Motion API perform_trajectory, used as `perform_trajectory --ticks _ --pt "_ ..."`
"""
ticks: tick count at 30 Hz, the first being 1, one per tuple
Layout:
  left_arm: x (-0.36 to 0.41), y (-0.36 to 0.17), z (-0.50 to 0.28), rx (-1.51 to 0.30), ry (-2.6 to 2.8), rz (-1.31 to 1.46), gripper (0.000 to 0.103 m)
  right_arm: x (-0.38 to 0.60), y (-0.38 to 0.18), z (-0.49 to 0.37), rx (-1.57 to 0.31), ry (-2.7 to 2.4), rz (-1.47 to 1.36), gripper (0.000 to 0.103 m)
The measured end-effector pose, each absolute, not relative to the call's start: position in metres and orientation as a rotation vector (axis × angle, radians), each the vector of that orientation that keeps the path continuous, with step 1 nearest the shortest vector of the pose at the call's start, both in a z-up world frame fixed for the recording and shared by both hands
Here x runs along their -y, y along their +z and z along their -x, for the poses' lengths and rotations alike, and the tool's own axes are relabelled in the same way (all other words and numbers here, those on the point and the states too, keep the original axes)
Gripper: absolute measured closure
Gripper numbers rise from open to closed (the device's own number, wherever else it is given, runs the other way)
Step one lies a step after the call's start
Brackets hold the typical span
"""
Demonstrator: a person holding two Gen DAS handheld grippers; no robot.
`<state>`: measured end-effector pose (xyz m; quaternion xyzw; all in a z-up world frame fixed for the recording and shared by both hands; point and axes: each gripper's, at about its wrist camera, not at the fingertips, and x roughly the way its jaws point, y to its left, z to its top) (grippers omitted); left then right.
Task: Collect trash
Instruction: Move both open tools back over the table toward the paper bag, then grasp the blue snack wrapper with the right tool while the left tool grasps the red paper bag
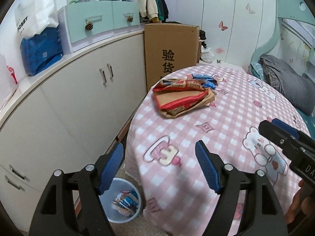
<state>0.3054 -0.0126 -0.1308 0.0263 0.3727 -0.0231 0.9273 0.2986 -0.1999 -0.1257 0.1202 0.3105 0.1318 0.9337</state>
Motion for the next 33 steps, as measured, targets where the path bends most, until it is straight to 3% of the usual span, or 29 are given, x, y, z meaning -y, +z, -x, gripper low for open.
perform_trajectory --ticks 18,24,30,31,33 --pt "0.015 -0.124 -0.363 -0.651 0.087 0.110 0.023 0.197 -0.136 -0.425 -0.754 0.172 0.050 0.039" --pt "-0.003 -0.133 -0.394 -0.680 0.077 0.180 0.022 0.171 -0.149 -0.466 -0.774 0.204 0.187 0.032" --pt "-0.008 -0.150 -0.412 -0.740 0.050 0.184 0.022 0.168 -0.154 -0.494 -0.798 0.264 0.208 0.032" --pt "-0.008 -0.152 -0.415 -0.754 0.035 0.193 0.022 0.168 -0.155 -0.497 -0.807 0.271 0.196 0.035" --pt "-0.008 -0.155 -0.420 -0.780 0.024 0.202 0.022 0.168 -0.161 -0.504 -0.856 0.311 0.167 0.066"
